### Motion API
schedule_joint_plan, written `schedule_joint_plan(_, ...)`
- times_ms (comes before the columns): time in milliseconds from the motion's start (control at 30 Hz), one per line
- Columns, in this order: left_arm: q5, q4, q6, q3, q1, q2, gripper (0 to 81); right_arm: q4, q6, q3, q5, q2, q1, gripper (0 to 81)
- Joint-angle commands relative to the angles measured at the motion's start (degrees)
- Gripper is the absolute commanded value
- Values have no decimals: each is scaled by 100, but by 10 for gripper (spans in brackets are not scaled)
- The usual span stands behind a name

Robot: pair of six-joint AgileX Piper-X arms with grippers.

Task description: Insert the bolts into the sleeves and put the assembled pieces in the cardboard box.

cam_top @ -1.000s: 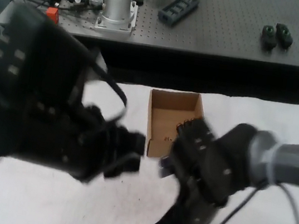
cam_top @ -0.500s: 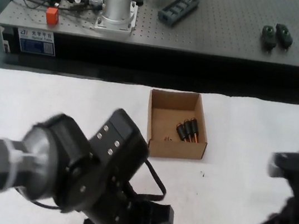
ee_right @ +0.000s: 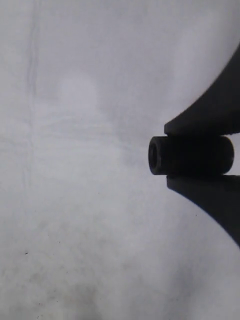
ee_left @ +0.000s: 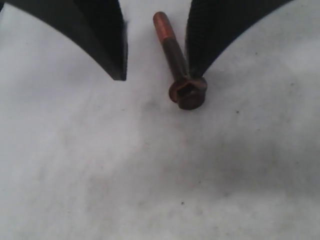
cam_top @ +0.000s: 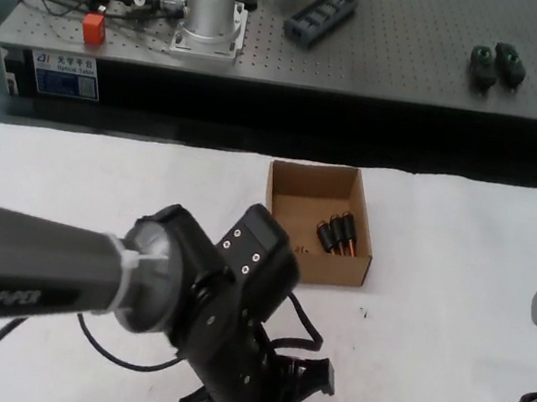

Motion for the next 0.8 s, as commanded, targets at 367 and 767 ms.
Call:
schedule_joint_plan(367,-445,199,-295,-99,-447,308,288,13,-8,4,-343,-46,-12,27)
schedule_joint_plan(767,-1020,105,-333,-105,-447,325,176,144,3,4,-341,-355,-9,27)
